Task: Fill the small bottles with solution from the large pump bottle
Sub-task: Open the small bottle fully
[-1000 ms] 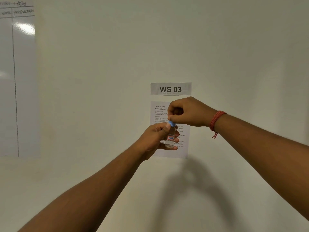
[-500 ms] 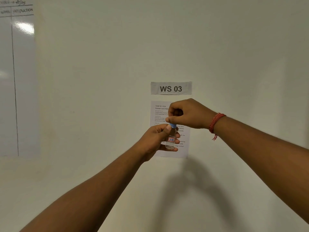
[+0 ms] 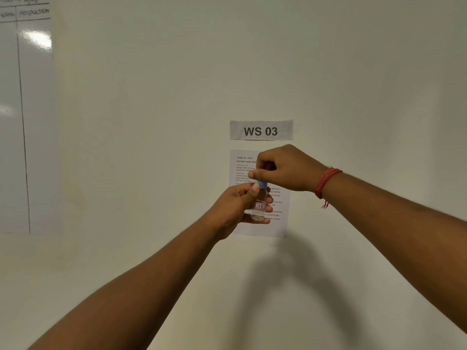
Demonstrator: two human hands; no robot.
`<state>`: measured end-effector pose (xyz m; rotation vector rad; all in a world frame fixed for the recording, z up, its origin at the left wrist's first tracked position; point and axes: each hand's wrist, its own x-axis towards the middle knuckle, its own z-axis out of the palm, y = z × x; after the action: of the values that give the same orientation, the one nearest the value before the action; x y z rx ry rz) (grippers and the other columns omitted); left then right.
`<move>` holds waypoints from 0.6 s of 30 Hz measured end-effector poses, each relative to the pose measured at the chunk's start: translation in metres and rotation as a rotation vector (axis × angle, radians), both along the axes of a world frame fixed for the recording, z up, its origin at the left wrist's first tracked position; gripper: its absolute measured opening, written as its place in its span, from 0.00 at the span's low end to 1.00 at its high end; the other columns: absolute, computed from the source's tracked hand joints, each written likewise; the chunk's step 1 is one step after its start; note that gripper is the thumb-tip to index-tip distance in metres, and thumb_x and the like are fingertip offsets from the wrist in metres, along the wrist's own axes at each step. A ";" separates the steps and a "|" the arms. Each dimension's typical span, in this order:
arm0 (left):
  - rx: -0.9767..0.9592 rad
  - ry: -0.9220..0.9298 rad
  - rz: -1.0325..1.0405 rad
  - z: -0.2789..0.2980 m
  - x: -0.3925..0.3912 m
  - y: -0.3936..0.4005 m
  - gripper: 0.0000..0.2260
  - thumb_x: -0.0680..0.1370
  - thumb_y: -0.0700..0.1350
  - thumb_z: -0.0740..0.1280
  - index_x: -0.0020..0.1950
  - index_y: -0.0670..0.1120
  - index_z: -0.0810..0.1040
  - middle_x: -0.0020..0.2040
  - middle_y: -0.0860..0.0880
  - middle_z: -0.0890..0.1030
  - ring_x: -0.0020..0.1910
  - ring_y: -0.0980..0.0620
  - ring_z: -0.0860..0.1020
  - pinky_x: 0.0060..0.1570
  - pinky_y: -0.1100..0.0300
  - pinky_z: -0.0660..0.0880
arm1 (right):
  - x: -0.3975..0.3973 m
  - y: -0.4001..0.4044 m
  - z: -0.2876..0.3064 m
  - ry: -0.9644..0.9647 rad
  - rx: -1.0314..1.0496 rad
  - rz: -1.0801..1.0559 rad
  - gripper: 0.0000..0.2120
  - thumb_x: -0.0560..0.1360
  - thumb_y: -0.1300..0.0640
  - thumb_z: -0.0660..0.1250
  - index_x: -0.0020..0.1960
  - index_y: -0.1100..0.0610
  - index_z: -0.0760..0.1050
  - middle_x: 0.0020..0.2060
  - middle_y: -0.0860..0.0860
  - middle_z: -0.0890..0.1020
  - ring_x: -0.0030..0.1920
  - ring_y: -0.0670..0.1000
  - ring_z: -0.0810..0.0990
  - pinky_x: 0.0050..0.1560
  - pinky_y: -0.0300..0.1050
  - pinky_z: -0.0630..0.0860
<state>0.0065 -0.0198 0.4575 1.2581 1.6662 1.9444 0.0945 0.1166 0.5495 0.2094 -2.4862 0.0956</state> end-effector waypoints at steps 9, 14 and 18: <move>0.008 -0.005 -0.012 -0.002 -0.003 0.000 0.18 0.84 0.51 0.61 0.62 0.39 0.79 0.49 0.45 0.85 0.47 0.47 0.85 0.47 0.47 0.84 | 0.001 -0.001 0.001 -0.013 0.030 0.034 0.08 0.76 0.49 0.68 0.45 0.52 0.81 0.37 0.47 0.83 0.40 0.47 0.80 0.42 0.44 0.78; 0.011 -0.018 -0.012 -0.001 -0.004 -0.001 0.16 0.84 0.52 0.61 0.59 0.41 0.80 0.47 0.46 0.86 0.46 0.48 0.85 0.44 0.50 0.84 | -0.004 0.000 0.000 0.011 0.008 0.017 0.12 0.77 0.44 0.66 0.46 0.52 0.79 0.41 0.48 0.83 0.42 0.48 0.80 0.42 0.42 0.77; 0.007 -0.010 -0.002 -0.001 -0.004 0.000 0.17 0.84 0.51 0.60 0.61 0.40 0.80 0.49 0.45 0.85 0.47 0.48 0.85 0.47 0.47 0.84 | -0.004 -0.002 0.001 -0.001 0.030 0.004 0.13 0.76 0.44 0.67 0.45 0.53 0.80 0.38 0.48 0.82 0.38 0.47 0.79 0.38 0.39 0.73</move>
<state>0.0024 -0.0198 0.4561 1.2501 1.6540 1.9542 0.0909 0.1145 0.5505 0.2271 -2.4899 0.0598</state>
